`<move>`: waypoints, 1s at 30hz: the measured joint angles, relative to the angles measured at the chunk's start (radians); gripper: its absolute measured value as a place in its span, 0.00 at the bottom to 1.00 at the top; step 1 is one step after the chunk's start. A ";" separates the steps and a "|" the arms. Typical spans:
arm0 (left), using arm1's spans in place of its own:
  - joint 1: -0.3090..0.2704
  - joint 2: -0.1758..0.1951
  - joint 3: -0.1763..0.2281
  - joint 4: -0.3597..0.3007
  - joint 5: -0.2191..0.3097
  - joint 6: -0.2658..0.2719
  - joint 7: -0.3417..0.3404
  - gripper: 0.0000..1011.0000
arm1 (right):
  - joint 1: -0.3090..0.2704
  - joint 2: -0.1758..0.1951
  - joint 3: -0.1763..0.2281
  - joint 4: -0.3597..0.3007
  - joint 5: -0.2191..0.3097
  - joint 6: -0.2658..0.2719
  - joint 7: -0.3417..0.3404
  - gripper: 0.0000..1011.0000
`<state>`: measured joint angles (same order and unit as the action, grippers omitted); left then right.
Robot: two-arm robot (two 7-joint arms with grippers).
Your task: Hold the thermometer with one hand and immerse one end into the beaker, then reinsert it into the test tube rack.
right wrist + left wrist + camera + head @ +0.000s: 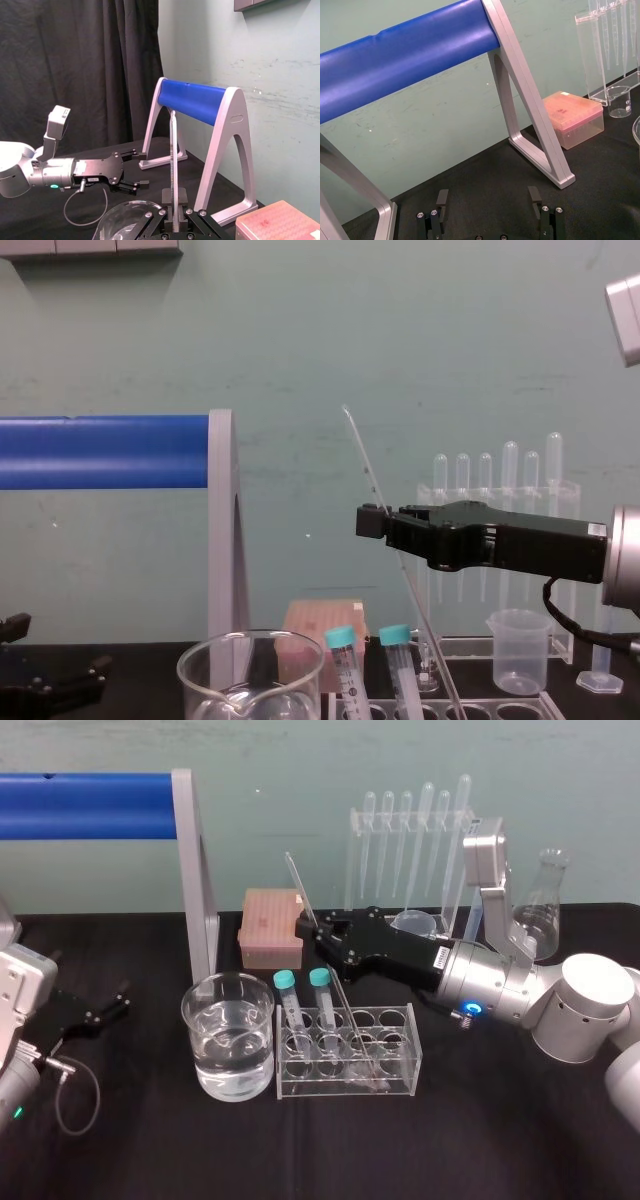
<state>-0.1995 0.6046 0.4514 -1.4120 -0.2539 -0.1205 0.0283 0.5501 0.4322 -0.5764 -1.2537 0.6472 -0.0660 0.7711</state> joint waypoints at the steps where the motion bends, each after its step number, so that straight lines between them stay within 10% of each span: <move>1: 0.000 0.000 0.000 0.000 0.000 0.000 0.000 1.00 | 0.000 0.000 0.000 0.000 0.000 0.000 0.000 0.06; 11: 0.000 0.000 0.000 0.000 0.000 0.000 0.000 1.00 | 0.000 0.000 0.000 0.000 0.003 -0.001 -0.001 0.15; 30: 0.000 0.000 0.000 0.000 0.000 0.000 0.000 1.00 | -0.001 0.000 0.001 0.000 0.005 -0.001 0.000 0.74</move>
<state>-0.1995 0.6047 0.4513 -1.4120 -0.2539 -0.1205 0.0283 0.5495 0.4324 -0.5749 -1.2541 0.6519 -0.0671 0.7707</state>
